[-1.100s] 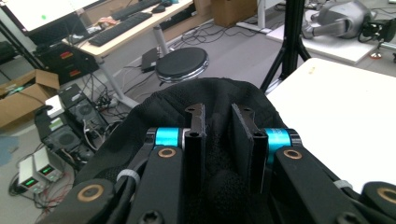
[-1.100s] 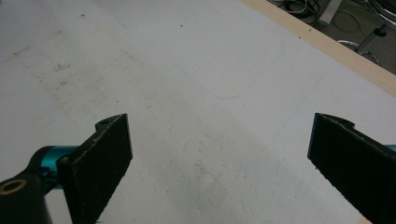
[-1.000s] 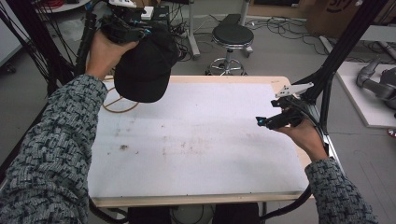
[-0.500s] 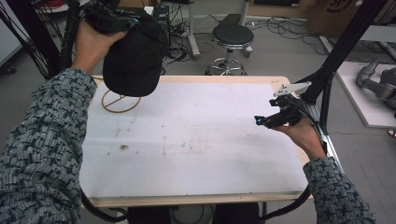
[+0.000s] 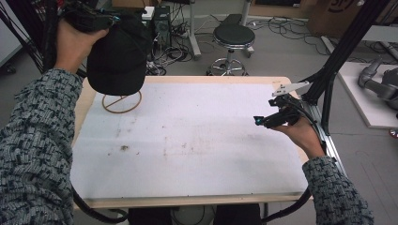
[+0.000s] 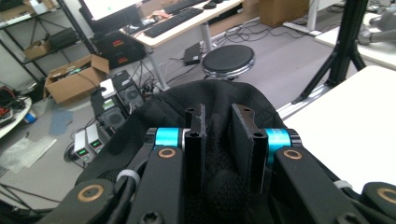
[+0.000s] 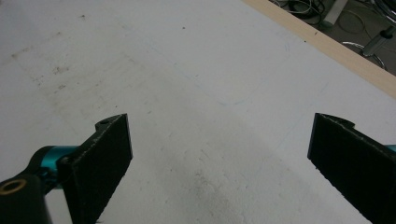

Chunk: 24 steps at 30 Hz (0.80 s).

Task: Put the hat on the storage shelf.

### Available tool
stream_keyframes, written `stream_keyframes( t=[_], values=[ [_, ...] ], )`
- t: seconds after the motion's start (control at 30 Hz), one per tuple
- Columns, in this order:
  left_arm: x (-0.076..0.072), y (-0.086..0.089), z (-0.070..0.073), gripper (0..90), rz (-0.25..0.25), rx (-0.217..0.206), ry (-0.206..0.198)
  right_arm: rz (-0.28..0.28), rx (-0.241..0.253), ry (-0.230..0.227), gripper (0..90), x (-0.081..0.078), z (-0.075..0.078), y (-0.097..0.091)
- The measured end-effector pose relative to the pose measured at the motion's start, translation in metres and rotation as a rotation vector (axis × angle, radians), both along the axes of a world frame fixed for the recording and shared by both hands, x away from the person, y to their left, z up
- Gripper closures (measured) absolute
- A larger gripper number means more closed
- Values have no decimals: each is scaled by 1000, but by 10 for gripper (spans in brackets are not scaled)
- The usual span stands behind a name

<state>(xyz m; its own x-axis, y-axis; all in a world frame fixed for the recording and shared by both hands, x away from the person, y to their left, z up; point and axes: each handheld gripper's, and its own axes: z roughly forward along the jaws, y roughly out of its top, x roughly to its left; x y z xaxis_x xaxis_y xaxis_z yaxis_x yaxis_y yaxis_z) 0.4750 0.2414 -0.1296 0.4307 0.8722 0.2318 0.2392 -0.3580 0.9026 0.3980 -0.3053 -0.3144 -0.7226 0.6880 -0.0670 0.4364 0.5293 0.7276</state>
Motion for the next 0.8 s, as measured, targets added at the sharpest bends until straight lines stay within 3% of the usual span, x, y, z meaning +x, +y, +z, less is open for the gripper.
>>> stream_keyframes(
  t=[0.27,0.43,0.8],
  values=[
    [9,14,-7,754,37,-8,14,-7,-6,4,62,1,-1,-1],
    [14,18,-11,754,28,-12,23,-10,-2,9,61,0,-1,-1],
    [27,20,-25,753,58,19,62,-2,-8,5,61,-3,1,1]
  ],
)
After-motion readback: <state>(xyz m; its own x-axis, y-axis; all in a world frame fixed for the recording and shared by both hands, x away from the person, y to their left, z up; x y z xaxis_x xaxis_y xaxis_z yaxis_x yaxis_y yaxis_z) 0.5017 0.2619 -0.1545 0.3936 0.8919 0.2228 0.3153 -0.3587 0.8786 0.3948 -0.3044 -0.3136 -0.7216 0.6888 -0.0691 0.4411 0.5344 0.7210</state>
